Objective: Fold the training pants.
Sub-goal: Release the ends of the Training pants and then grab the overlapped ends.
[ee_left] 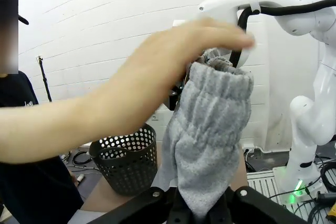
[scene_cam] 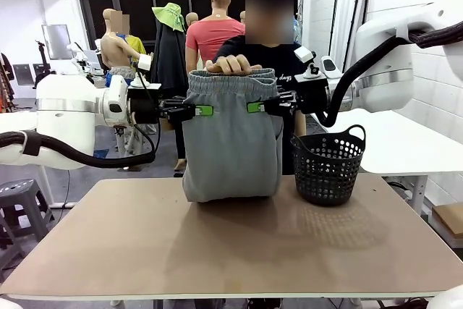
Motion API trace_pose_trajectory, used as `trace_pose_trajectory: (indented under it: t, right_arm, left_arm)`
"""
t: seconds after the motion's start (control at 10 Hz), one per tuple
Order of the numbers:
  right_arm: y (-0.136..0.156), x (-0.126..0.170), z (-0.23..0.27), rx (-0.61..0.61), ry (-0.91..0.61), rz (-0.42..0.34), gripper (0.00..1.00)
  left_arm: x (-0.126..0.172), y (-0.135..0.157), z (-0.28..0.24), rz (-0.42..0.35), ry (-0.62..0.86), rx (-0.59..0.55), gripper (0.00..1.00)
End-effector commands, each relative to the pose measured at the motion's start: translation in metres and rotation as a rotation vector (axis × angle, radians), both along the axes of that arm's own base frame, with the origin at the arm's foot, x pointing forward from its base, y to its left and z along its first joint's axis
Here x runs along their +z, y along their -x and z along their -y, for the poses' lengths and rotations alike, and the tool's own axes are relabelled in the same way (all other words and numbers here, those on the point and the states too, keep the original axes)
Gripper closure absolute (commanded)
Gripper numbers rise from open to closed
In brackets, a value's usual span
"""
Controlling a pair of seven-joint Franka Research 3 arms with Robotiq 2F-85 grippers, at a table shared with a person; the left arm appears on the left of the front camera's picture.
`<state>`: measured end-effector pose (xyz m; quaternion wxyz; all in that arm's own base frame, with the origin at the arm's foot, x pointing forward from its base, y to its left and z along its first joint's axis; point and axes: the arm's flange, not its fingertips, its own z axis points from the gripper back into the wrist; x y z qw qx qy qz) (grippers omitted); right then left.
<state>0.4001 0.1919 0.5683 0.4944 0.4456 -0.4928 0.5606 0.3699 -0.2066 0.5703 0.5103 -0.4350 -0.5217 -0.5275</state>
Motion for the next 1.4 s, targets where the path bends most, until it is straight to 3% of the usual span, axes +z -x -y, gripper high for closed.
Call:
trace_pose_trajectory:
  t: [0.0, 1.3]
  right_arm:
    - [0.0008, 0.0018, 0.0003, 0.008, -0.019, -0.008, 1.00]
    - [0.0008, 0.0018, 0.0003, 0.008, -0.019, -0.008, 1.00]
  left_arm:
    - [0.0013, 0.0034, 0.0000, 0.012, 0.030, 0.015, 1.00]
    - [0.0013, 0.0034, 0.0000, 0.012, 0.030, 0.015, 1.00]
